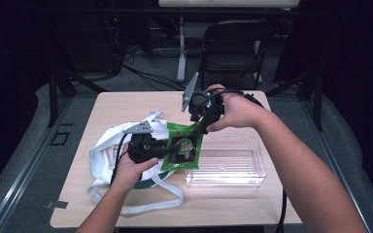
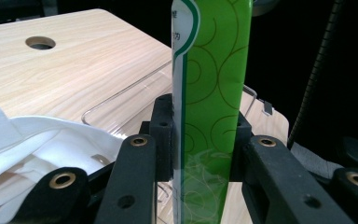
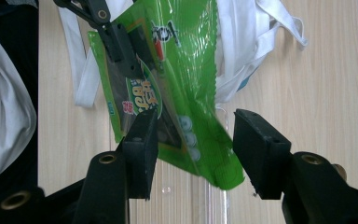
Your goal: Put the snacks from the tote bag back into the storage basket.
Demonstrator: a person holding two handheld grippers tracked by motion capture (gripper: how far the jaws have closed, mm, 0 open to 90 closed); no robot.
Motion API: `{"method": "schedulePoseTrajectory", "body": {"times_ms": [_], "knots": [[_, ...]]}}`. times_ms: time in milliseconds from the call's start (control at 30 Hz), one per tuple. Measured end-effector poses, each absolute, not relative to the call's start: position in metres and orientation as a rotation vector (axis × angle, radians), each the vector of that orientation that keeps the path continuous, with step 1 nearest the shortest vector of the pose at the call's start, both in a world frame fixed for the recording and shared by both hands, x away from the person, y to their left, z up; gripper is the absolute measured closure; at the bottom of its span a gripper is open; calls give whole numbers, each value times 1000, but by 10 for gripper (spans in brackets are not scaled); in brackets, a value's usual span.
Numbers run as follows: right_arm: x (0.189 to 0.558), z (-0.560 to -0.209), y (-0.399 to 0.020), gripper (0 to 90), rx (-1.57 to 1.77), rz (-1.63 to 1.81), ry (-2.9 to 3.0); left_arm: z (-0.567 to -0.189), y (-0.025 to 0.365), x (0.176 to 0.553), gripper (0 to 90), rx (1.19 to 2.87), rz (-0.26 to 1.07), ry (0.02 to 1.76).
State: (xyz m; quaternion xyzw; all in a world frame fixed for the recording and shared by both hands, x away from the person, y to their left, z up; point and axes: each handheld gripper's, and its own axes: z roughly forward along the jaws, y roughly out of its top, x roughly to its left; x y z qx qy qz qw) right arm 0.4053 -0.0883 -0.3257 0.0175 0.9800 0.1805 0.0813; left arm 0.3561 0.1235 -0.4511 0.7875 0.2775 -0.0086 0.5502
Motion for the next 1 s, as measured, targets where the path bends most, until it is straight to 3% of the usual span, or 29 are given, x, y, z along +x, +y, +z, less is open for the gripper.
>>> {"method": "schedulePoseTrajectory", "body": {"times_ms": [1000], "knots": [[401, -349, -67, 542, -30, 441, 3057, -449, 118, 352, 723, 1851, -50, 572]]}}
